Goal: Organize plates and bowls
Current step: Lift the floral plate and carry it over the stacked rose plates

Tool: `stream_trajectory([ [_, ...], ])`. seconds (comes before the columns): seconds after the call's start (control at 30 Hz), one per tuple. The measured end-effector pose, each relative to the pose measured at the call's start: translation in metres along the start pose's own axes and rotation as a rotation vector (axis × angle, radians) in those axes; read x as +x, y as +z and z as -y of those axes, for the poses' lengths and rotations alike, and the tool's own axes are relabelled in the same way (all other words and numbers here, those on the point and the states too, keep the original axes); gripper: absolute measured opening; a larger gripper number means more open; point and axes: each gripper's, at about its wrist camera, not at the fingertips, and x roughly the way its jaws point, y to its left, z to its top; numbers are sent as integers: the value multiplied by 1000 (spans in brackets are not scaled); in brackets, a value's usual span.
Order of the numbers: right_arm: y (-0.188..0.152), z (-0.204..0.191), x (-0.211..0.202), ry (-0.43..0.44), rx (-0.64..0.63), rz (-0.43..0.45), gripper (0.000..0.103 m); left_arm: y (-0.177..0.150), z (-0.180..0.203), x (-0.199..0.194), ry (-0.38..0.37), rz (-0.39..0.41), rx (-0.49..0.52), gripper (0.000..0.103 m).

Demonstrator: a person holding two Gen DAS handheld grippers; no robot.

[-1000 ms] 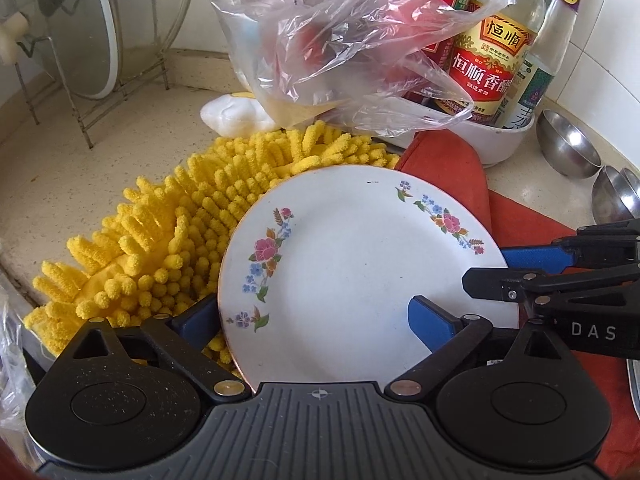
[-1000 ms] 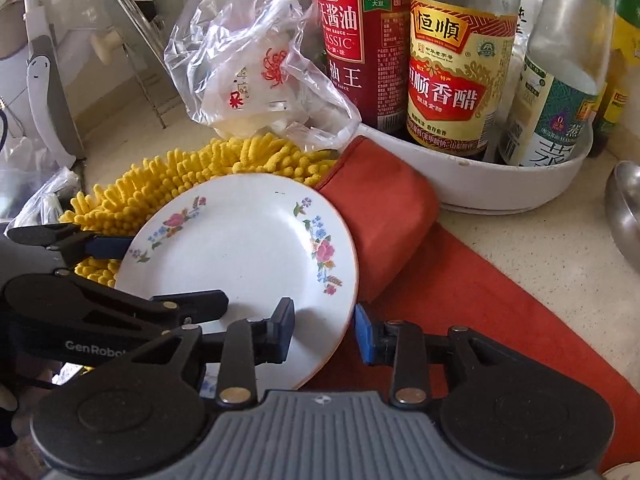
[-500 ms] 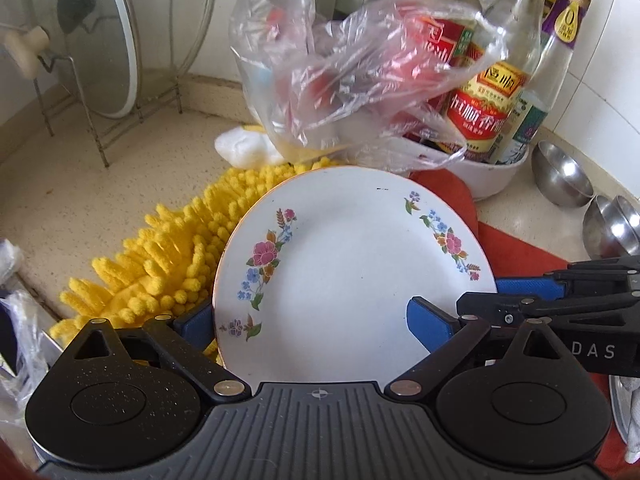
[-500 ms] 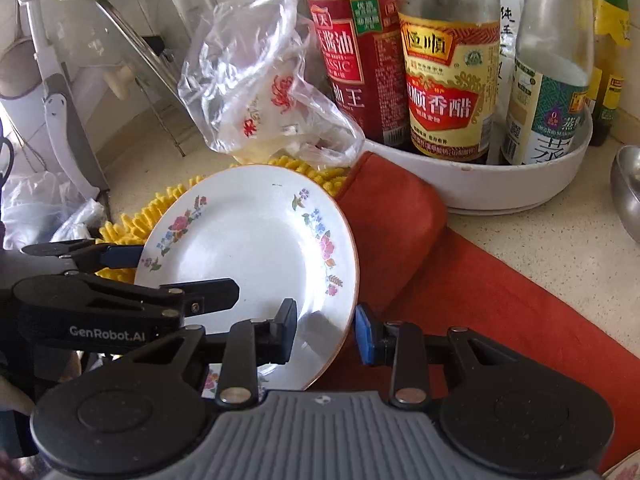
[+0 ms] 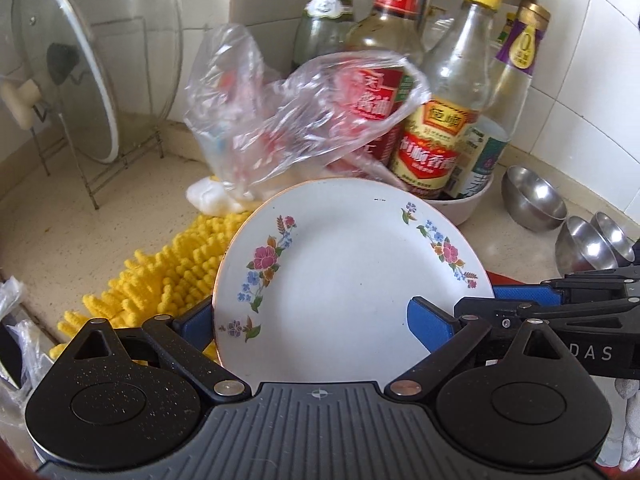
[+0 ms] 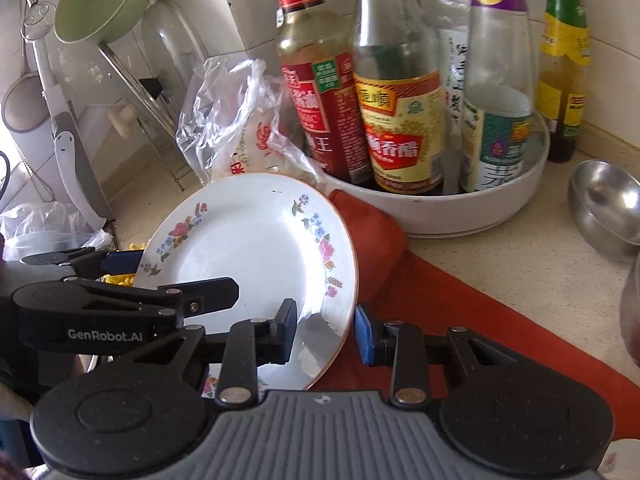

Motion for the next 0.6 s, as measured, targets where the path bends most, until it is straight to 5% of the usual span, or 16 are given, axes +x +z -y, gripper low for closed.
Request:
stream_trajectory([
  [0.6, -46, 80, -100, -180, 140, 46, 31, -12, 132, 3, -157, -19, 180, 99],
])
